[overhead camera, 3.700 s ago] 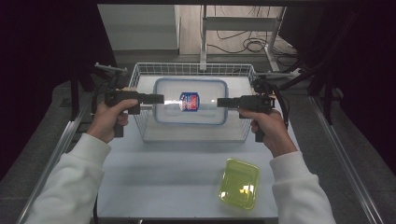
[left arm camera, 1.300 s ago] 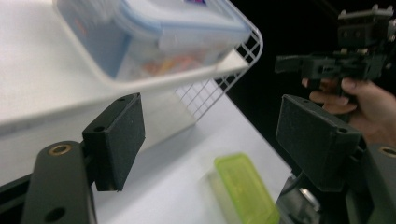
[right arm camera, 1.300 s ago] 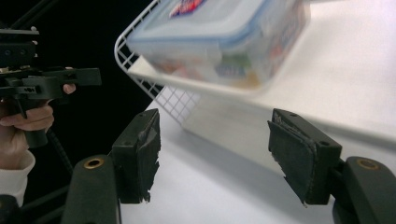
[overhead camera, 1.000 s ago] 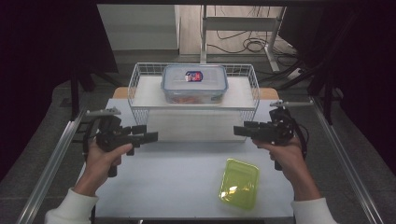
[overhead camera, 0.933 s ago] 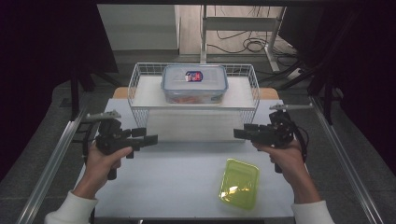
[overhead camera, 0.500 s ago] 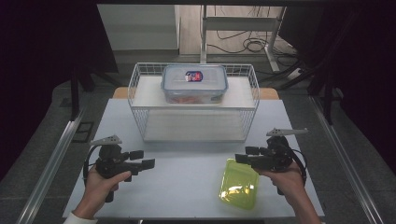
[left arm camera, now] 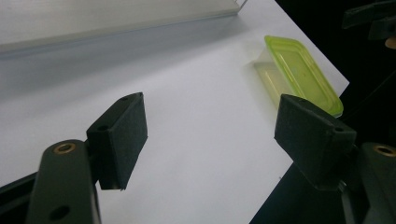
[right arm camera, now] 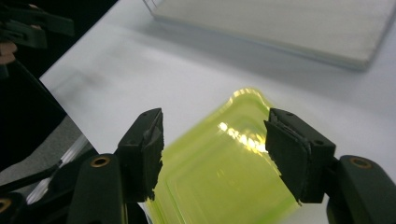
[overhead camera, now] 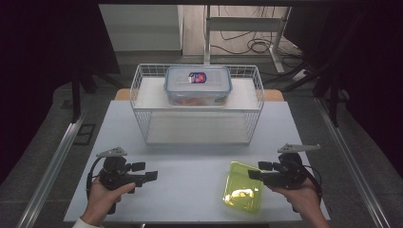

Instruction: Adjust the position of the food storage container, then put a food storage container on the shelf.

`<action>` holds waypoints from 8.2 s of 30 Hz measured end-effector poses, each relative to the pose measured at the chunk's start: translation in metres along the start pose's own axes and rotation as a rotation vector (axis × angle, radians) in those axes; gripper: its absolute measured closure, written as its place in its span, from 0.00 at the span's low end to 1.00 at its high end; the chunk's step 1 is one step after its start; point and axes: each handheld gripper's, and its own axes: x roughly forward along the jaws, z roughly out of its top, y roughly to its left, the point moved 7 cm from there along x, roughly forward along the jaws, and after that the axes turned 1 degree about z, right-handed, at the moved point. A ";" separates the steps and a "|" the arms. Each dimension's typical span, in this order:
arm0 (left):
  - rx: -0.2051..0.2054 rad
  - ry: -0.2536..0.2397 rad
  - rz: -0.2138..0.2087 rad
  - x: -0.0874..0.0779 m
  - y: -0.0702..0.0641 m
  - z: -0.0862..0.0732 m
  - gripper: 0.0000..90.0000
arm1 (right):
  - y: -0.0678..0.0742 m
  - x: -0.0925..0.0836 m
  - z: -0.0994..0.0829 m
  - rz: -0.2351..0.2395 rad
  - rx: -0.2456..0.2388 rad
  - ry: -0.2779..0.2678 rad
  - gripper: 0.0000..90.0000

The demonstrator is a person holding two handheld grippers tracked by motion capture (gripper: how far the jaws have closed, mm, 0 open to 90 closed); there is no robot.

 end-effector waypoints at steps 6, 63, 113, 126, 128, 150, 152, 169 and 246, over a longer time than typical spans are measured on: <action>0.000 0.029 0.019 0.004 0.007 -0.010 0.26 | -0.007 -0.010 -0.032 -0.023 0.023 0.040 0.46; -0.066 0.055 0.048 0.006 0.030 -0.022 0.26 | 0.062 0.083 -0.071 -0.046 -0.179 0.356 0.99; -0.085 0.067 0.057 0.013 0.030 -0.025 0.26 | 0.021 0.106 -0.036 -0.166 -0.092 0.291 0.99; -0.069 0.071 0.048 0.017 0.026 -0.025 0.25 | 0.019 0.110 -0.032 -0.158 -0.083 0.257 0.99; -0.070 0.064 0.048 0.016 0.026 -0.025 0.25 | 0.017 0.106 -0.030 -0.160 -0.080 0.239 0.99; -0.184 -0.013 -0.115 0.021 0.013 -0.020 0.26 | 0.005 0.075 -0.026 0.131 0.185 0.005 0.51; -0.188 -0.014 -0.129 0.022 0.011 -0.020 0.26 | 0.005 0.076 -0.026 0.131 0.186 0.006 0.50; -0.236 -0.011 -0.191 0.042 0.006 -0.016 0.28 | 0.003 0.083 -0.024 0.156 0.236 -0.001 0.47; -0.249 0.027 -0.293 0.055 -0.022 0.000 0.89 | 0.024 0.087 -0.005 0.327 0.281 -0.038 0.90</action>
